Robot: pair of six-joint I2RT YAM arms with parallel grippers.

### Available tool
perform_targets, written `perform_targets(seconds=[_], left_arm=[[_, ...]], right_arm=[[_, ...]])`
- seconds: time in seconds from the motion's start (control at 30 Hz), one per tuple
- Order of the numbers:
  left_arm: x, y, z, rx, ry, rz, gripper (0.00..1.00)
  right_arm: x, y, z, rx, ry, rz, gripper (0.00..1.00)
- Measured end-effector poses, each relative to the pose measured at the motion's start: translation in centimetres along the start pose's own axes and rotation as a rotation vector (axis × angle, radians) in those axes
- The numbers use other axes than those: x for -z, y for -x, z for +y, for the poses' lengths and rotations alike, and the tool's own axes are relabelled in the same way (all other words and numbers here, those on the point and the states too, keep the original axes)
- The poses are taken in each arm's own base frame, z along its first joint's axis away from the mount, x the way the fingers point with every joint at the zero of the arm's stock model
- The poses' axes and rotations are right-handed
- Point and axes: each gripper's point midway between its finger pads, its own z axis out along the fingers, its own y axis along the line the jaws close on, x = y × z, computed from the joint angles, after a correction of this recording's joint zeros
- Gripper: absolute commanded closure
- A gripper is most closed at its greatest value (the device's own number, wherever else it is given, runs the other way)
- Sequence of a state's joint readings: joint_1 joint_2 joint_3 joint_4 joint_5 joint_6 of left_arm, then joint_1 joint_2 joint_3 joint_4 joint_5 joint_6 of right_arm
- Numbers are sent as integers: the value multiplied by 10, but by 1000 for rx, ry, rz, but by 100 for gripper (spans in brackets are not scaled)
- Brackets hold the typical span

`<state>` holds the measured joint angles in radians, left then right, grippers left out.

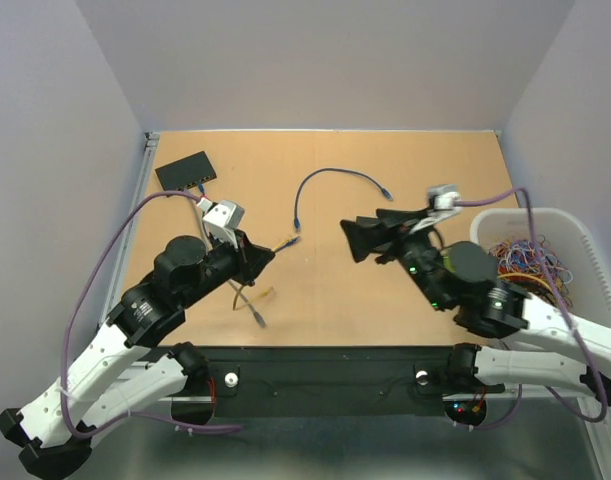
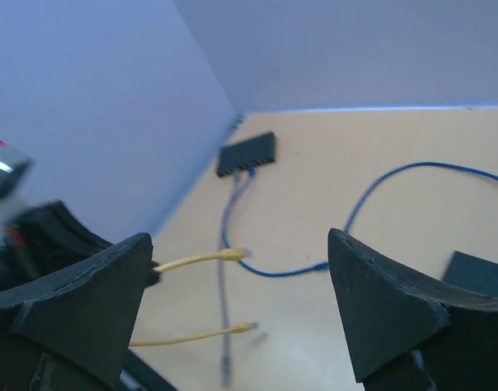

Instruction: Insert the plug into the switch port

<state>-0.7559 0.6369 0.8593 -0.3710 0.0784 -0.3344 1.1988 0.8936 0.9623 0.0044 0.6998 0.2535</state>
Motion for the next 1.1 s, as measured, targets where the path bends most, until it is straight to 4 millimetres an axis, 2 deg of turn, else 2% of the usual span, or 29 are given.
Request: perform_targets(seconds=[0.07,0.1,0.17,0.2,0.23,0.33,0.37,0.4,0.43,0.53,0.6,0.67,0.77,0.9,1.1], left_arm=[[0,11,3,2,25,-52,100],[1,19,3,3,26,-85,100],[4,32,1,3,22,-144,100],[5,39,-1,3,15,-174,100],[6,45,-3,3,7,-197,100],[11,57,-8,-3,-15,-248,100],[13,61,-11,-7,-28,-268,100],[15,64,-13,-12,-39,-282,100],[17,67,-15,-20,-48,-294,100],[24,73,-20,-57,-73,-322,100],[27,74,-21,-84,-79,-333,100],[29,76,-21,-114,-80,-341,100],[32,77,-20,-144,-78,-351,100],[33,77,-18,-161,-71,-358,100],[31,72,-14,-166,-57,-347,100]], right_arm=[[17,40,3,-170,33,-65,8],[24,53,6,-248,59,-83,8],[36,75,12,-393,106,-109,8],[38,79,15,-440,123,-107,8],[37,77,23,-500,147,-86,8],[25,52,46,-559,179,15,8],[12,32,60,-563,181,84,8],[5,24,67,-567,183,115,9],[-7,7,78,-576,191,181,9],[-38,-32,82,-606,167,310,13],[-60,-46,61,-636,108,353,16],[-78,-50,45,-672,68,375,17],[-99,-45,36,-708,58,387,18],[-115,-40,55,-746,134,429,21],[-116,-51,75,-797,222,508,25]])
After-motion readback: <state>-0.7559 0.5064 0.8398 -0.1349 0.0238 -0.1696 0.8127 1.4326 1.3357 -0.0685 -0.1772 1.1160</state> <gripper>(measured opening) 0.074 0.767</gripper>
